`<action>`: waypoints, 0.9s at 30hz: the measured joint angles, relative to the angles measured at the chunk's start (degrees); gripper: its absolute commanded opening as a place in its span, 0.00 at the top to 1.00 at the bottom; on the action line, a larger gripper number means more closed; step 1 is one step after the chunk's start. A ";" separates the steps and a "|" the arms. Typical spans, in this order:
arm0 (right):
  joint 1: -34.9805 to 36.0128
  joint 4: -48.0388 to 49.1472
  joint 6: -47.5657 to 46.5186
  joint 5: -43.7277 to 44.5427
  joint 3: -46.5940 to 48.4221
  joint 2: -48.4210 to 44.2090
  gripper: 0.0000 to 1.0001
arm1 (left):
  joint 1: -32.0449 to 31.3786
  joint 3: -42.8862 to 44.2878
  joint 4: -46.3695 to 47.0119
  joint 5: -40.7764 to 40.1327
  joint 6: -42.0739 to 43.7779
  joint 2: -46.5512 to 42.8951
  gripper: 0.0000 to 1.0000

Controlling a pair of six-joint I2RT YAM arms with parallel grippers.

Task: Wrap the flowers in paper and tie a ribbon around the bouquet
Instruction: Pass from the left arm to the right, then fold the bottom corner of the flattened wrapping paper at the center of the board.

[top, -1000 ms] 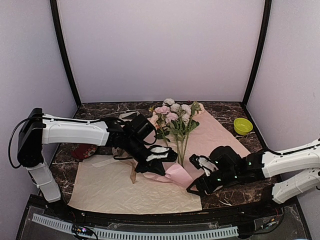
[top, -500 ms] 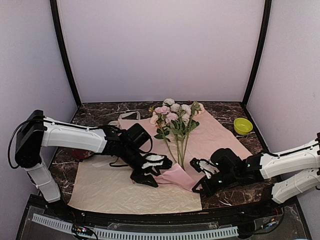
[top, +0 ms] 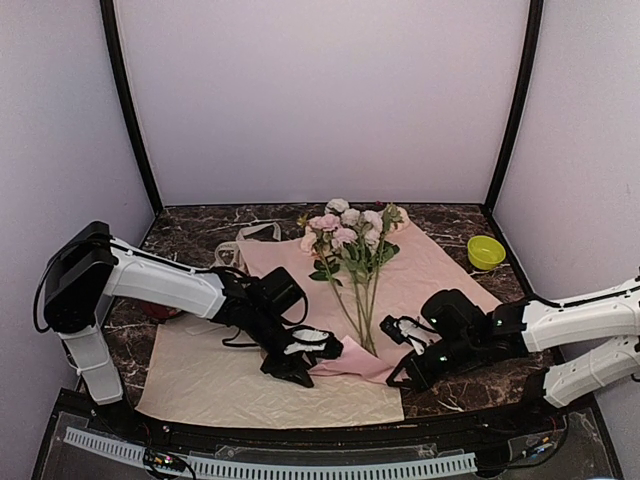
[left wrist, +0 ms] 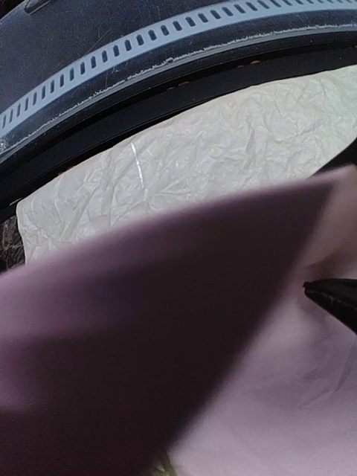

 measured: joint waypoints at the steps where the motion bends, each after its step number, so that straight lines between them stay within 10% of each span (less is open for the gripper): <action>1: -0.31 -0.31 0.04 -0.66 0.00 0.00 1.00 | -0.04 -0.07 -0.68 0.09 0.87 0.02 0.69; 17: -4.66 -0.24 4.35 -5.90 -3.21 0.24 1.00 | -0.11 -3.39 0.31 -3.17 1.49 -0.11 0.43; 27: -6.47 -3.08 4.35 -6.69 -1.33 1.11 1.00 | -0.02 -2.16 0.00 -5.09 1.70 0.26 0.92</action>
